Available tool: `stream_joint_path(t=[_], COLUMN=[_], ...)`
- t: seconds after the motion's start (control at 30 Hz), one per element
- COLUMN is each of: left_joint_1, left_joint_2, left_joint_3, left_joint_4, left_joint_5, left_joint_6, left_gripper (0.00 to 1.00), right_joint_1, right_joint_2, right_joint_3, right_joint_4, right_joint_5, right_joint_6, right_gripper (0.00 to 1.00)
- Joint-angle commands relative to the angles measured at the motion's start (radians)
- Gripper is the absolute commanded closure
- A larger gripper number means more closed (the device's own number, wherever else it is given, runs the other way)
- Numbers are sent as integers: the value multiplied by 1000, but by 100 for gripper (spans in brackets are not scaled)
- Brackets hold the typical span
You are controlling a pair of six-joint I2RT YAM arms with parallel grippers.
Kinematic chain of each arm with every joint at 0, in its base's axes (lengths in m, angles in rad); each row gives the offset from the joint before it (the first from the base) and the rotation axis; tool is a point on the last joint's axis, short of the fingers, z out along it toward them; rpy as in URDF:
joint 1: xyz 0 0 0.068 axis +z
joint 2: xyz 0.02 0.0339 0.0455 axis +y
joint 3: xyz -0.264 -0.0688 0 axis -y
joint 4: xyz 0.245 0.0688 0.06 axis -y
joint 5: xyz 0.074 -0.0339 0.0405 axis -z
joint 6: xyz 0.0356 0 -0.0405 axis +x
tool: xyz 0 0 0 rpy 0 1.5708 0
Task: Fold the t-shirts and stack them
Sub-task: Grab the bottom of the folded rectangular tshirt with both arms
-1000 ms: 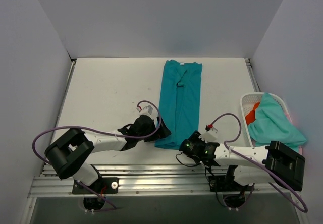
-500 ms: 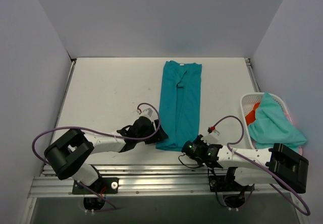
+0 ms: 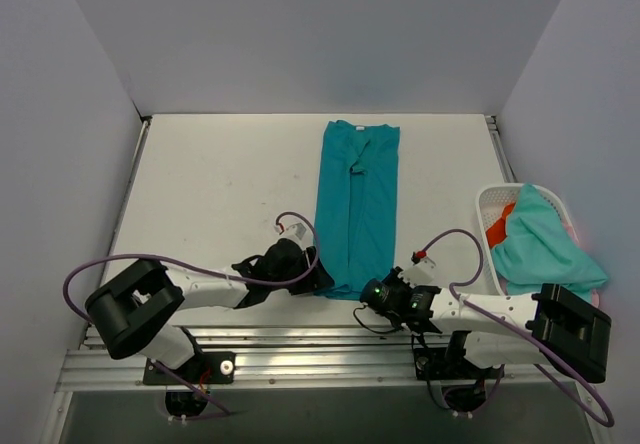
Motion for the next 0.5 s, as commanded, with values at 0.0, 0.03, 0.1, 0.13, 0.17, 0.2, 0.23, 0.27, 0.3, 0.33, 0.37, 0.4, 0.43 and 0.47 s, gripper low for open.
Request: stream_joint_path(t=[0.0,0.03,0.1,0.13,0.17,0.2,0.23,0.27,0.3,0.33,0.37,0.4,0.43,0.47], left_joint_1=[-6,-6,-6,-6,-6,-6,-6,-6,-6,-6,-6,-6,-6,-6], left_joint_2=[57,74,91,103,109,112,115,115,115,111,106,100,83,71], left_joint_3=[-18,-13,-4,-2,-1,-2,-2,-4,-4,-4,-5,-7,-10,-13], left_joint_4=[-16,-11,6,12,15,18,23,23,21,9,3,-2,-14,-23], left_joint_5=[7,9,15,16,16,16,16,18,18,16,15,16,18,18], left_joint_6=[-1,1,1,2,-1,-1,-2,-4,-5,-4,-5,-7,-5,-4], left_gripper=[41,44,54,58,62,70,77,82,92,97,98,98,98,98], right_joint_1=[-2,-2,-2,-2,-2,-2,-2,0,0,1,1,3,9,14], right_joint_2=[32,31,32,35,37,40,40,42,39,39,32,26,22,6], right_joint_3=[-25,-27,-30,-31,-31,-30,-27,-27,-27,-25,-25,-25,-21,-16], right_joint_4=[-102,-97,-91,-83,-82,-83,-85,-86,-89,-97,-103,-109,-124,-135], right_joint_5=[-34,-34,-35,-38,-40,-38,-38,-40,-40,-42,-43,-46,-48,-49], right_joint_6=[-1,-3,-4,-6,-6,-6,-7,-7,-4,-4,-1,-3,-3,-3], right_gripper=[97,99,100,100,100,100,100,100,100,100,100,100,100,100])
